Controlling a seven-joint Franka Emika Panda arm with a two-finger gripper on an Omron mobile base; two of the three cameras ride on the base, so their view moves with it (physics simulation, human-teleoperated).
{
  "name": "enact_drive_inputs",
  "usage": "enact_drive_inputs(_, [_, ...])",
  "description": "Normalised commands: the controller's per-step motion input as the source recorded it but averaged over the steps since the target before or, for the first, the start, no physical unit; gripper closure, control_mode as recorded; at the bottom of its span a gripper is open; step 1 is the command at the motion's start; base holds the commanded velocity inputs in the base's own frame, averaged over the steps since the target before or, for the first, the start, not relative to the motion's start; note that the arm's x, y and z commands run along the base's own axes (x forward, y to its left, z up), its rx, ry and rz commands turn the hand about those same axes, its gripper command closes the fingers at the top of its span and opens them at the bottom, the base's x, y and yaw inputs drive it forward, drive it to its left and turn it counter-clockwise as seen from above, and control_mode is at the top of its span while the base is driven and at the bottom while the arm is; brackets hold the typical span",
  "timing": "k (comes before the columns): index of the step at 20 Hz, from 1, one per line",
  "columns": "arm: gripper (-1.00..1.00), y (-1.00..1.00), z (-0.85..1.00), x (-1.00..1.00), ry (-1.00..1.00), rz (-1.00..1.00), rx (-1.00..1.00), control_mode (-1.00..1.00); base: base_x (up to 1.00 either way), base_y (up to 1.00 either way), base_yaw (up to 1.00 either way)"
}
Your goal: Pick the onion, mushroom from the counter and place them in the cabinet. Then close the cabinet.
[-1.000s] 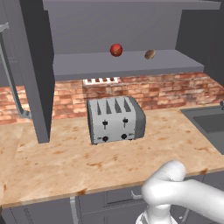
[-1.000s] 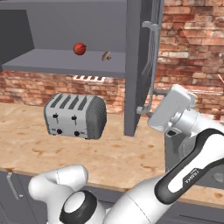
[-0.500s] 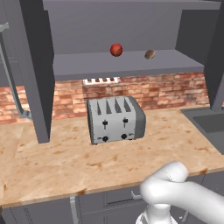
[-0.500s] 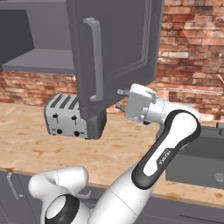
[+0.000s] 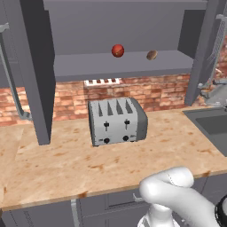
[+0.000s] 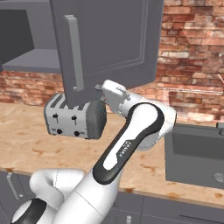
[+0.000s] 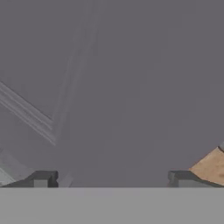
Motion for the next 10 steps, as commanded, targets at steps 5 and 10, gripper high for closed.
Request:
enact_drive_inputs(5, [-1.0, 0.21, 0.37, 0.04, 0.1, -0.43, 0.03, -1.0, 0.0, 0.0, 0.0])
enact_drive_inputs(10, [-1.0, 0.1, 0.22, 0.23, 0.41, -0.49, 0.14, -1.0, 0.0, 0.0, 0.0])
